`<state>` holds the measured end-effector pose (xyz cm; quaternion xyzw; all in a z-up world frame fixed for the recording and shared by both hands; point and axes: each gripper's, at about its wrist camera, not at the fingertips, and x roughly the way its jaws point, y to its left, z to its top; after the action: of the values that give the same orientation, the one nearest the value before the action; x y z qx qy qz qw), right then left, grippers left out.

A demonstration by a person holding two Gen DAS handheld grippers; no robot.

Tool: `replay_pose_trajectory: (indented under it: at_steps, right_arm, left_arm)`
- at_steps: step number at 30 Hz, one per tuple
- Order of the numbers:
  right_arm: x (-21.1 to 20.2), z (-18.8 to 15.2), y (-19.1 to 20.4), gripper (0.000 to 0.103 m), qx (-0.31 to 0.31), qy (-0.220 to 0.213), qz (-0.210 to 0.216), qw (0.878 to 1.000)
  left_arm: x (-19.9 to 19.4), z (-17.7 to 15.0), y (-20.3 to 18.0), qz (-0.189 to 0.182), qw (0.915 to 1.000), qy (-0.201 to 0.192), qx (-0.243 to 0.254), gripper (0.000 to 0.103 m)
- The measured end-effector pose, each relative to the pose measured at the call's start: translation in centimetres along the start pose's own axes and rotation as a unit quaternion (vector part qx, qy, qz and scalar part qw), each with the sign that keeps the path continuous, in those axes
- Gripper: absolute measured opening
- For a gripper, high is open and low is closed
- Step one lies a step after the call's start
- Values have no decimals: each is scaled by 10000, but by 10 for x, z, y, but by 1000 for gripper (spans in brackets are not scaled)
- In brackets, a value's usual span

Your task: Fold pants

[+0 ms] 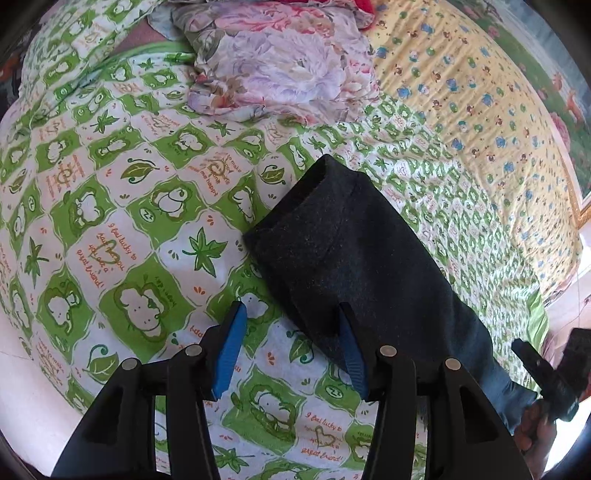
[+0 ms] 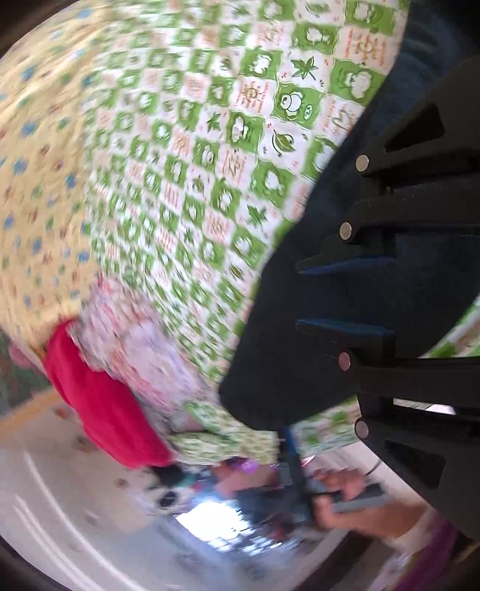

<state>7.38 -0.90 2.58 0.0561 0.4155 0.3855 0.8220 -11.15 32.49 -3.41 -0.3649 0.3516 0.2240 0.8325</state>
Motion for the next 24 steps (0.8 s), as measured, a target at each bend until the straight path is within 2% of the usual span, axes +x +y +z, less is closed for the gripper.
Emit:
replay_pose_trajectory:
  at_steps: [3, 8, 11, 15, 19, 20, 21, 22, 24]
  right_arm:
    - [21, 18, -22, 26, 303, 225, 37, 9993]
    - [68, 40, -41, 26, 354, 795, 204, 9960]
    - [96, 47, -44, 26, 247, 1179, 332, 9922]
    - [135, 46, -42, 29, 23, 1971, 583, 9786]
    - [138, 47, -34, 27, -392, 2134, 618, 9742]
    - [136, 46, -30, 19, -547, 2138, 588, 9736]
    - [134, 43, -26, 17, -708, 2110, 524, 9735]
    - [131, 41, -21, 16, -871, 2063, 412, 9737]
    - [122, 41, -9, 14, -1187, 1877, 164, 9749]
  left_arm:
    - [6, 6, -1, -4, 10000, 25, -12, 53]
    - [18, 16, -4, -18, 10000, 67, -62, 54]
    - [23, 20, -6, -41, 9999, 77, -72, 54]
    - [31, 25, -12, -145, 9999, 56, -46, 54]
    - [40, 27, -19, -166, 9998, -64, 64, 54]
    - [42, 27, -22, -174, 9996, -137, 151, 48]
    - [42, 27, -24, -233, 9993, -159, 226, 31]
    - [41, 26, -25, -308, 9991, -180, 244, 22]
    - [24, 24, -33, -391, 9974, -489, 344, 21]
